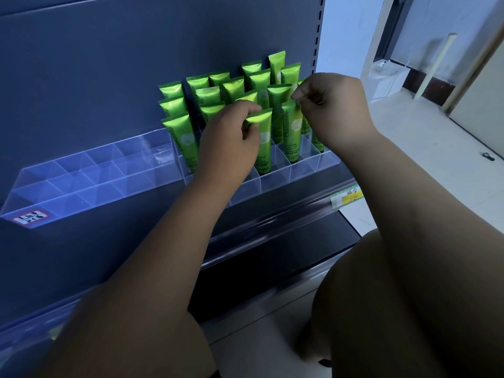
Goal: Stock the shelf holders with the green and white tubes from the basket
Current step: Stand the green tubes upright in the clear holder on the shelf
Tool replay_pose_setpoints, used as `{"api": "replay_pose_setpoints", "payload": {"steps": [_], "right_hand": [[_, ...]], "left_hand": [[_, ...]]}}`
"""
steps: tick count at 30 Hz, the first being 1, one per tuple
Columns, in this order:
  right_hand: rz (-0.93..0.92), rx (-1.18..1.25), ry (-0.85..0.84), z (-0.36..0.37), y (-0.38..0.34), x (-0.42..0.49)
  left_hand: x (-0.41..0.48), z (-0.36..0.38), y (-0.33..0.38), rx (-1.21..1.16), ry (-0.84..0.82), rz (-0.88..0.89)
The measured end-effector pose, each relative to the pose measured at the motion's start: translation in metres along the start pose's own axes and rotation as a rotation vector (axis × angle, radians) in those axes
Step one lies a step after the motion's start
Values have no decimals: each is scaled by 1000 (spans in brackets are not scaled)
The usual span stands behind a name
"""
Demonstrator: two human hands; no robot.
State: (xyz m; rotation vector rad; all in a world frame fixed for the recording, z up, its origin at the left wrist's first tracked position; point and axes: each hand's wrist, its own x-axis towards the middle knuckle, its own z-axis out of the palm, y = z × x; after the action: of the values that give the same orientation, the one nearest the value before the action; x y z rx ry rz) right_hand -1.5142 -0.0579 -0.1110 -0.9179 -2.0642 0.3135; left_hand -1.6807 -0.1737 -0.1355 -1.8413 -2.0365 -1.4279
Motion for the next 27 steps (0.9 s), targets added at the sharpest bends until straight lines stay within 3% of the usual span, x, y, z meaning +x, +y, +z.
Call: {"api": "replay_pose_setpoints", "payload": {"steps": [27], "right_hand": [[-43, -154, -12, -5, -19, -5]], "left_hand": [[-1, 3, 3, 92, 48, 22]]}}
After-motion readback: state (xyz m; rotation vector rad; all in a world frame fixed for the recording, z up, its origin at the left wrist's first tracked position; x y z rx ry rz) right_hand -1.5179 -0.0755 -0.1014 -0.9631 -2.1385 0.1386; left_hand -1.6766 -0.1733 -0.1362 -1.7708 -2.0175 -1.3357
